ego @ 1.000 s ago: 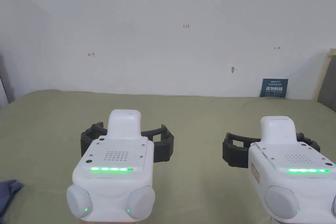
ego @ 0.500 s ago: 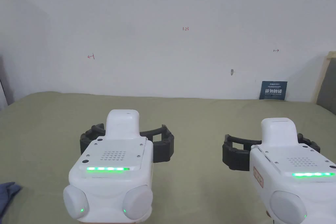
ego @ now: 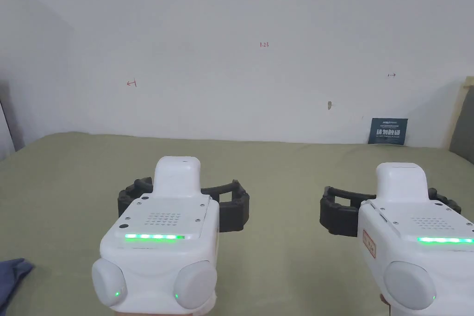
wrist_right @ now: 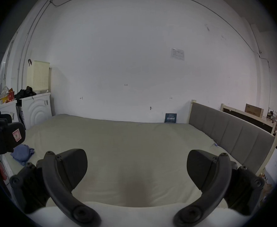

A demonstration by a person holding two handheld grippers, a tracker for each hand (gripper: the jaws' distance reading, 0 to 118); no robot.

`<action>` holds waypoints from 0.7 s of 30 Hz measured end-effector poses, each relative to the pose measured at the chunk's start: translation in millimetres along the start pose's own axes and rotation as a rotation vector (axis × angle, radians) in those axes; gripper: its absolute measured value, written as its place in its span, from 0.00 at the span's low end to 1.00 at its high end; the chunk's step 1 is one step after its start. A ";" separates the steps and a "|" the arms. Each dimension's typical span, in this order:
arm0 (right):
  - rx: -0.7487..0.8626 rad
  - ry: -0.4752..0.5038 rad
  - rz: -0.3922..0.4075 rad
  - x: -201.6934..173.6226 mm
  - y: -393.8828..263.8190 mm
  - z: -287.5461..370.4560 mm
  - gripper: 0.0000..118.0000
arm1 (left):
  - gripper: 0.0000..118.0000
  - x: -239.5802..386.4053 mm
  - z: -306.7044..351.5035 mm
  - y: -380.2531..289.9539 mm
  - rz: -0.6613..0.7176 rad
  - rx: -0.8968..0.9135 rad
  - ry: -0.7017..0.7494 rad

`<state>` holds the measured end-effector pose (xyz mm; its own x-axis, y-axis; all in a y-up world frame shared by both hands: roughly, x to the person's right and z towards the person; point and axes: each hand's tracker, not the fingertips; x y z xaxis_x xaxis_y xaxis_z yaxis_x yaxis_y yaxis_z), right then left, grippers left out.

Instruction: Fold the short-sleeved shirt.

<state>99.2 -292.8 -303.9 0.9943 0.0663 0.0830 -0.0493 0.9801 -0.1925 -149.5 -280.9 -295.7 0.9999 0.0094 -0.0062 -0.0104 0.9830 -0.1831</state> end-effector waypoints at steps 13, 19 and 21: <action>0.021 -0.016 0.022 -2.7 -0.8 -0.1 1.00 | 1.00 -0.1 1.4 -0.7 0.014 -0.013 -0.024; 0.019 -0.007 0.031 -0.2 -0.3 -2.8 1.00 | 1.00 -2.1 -0.7 2.2 0.031 -0.028 -0.048; 0.017 -0.011 0.025 0.0 -0.1 -3.2 1.00 | 1.00 -1.9 -0.6 2.8 0.026 -0.023 -0.037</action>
<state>99.5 -293.5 -307.0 0.9917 0.0930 0.0886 -0.0761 0.9811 -0.1782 -151.4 -278.3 -296.8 0.9988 0.0424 0.0255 -0.0362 0.9779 -0.2059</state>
